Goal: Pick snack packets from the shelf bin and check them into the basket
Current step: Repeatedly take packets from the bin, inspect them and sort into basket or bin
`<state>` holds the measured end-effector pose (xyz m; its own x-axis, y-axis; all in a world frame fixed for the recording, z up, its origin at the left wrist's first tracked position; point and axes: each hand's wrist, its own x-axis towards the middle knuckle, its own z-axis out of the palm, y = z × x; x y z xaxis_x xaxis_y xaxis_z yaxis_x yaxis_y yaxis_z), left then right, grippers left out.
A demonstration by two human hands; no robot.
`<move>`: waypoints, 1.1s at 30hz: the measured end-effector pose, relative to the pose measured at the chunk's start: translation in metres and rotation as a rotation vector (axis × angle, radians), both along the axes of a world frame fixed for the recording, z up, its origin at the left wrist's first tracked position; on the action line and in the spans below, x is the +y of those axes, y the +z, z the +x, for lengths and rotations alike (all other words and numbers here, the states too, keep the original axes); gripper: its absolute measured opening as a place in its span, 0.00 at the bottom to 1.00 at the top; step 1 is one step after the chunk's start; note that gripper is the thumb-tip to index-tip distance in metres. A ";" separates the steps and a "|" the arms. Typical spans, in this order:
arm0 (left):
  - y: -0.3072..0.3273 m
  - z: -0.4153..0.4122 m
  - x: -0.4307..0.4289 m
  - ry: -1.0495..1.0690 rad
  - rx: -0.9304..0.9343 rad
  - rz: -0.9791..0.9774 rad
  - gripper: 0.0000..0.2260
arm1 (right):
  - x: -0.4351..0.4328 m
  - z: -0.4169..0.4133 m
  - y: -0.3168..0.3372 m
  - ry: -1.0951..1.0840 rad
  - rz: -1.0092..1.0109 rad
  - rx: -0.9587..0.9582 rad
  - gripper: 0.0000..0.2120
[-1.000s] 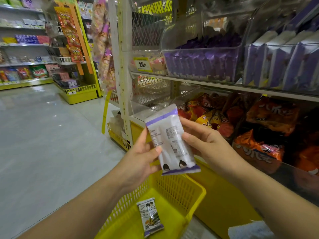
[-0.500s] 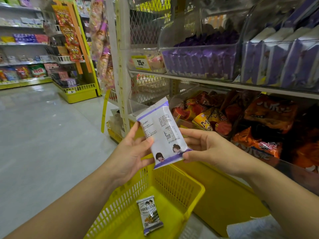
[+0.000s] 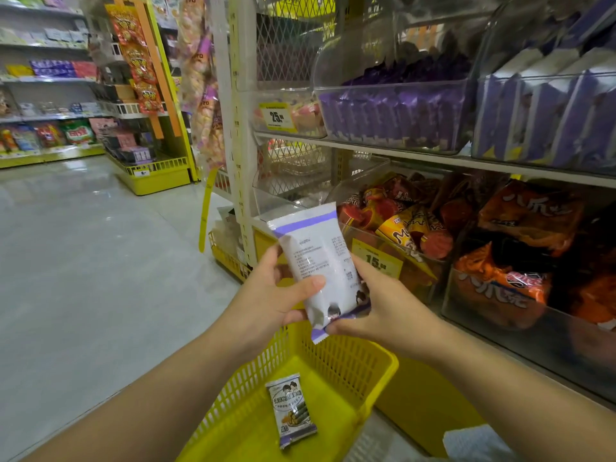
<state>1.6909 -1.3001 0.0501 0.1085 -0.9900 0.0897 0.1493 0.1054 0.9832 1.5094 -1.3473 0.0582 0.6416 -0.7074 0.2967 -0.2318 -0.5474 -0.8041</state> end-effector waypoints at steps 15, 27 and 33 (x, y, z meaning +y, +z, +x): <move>0.013 -0.002 0.011 -0.195 -0.171 -0.018 0.37 | -0.007 -0.012 -0.001 0.294 0.614 0.008 0.39; 0.009 0.003 0.006 0.031 -0.203 -0.019 0.30 | -0.006 -0.005 0.007 -0.008 0.319 -0.165 0.35; 0.002 -0.004 0.004 0.036 -0.220 0.093 0.10 | 0.006 0.004 0.008 -0.134 0.125 -0.179 0.32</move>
<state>1.6867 -1.2961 0.0526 0.1314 -0.9911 0.0233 -0.0720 0.0139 0.9973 1.5138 -1.3415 0.0659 0.4852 -0.8207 0.3018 -0.1436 -0.4152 -0.8983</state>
